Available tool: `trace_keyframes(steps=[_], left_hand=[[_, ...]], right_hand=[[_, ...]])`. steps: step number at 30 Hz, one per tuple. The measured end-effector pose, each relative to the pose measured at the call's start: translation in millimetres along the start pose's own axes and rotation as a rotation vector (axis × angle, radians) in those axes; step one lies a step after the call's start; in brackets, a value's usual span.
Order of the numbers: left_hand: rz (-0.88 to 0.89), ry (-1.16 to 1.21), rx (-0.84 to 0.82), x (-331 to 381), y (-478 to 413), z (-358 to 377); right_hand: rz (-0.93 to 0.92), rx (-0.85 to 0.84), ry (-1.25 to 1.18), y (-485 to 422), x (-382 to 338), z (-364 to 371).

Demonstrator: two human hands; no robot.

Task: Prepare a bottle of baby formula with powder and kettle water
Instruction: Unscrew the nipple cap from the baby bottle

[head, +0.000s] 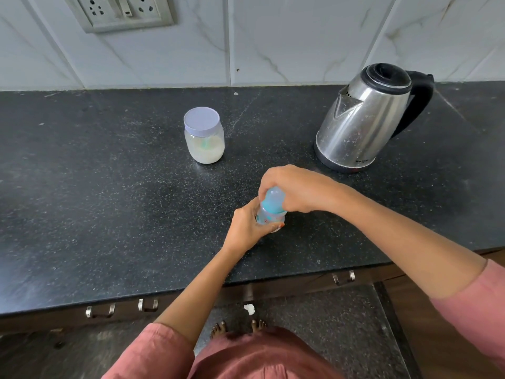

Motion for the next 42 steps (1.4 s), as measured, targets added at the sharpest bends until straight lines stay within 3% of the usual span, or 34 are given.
trace_keyframes(steps=[3, 7, 12, 20, 27, 34, 42], left_hand=[[-0.013, -0.004, -0.003, 0.1, -0.1, -0.2], [-0.027, 0.002, -0.019, 0.8, 1.0, 0.7], [-0.037, 0.019, -0.012, 0.4, 1.7, 0.5], [-0.040, 0.015, -0.007, -2.7, 0.7, 1.3], [-0.037, 0.045, -0.020, -2.1, 1.9, 2.1], [-0.032, 0.041, -0.025, -0.7, 1.7, 1.9], [-0.003, 0.030, -0.013, 0.0, 1.3, 1.7]], right_hand=[[-0.038, 0.006, -0.052, -0.2, -0.5, 1.4], [0.088, 0.141, 0.031, 1.0, 11.6, -8.4], [0.161, 0.113, 0.123, -1.8, 14.5, -3.1], [-0.029, -0.002, 0.053, -1.9, -1.1, 5.5], [0.161, 0.190, 0.094, 3.3, 17.8, -6.8], [0.143, 0.125, -0.037, -0.2, 17.5, -7.1], [0.165, 0.246, -0.362, 19.3, 51.5, -45.4]])
Point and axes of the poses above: each hand's wrist, its own y-axis away from the middle knuckle, its own z-axis out of the palm, x = y × z, the point moved 10 cm from there along -y, towards the middle knuckle, and after that the axes turned 2 degrees about x, right-handed, at the moved point
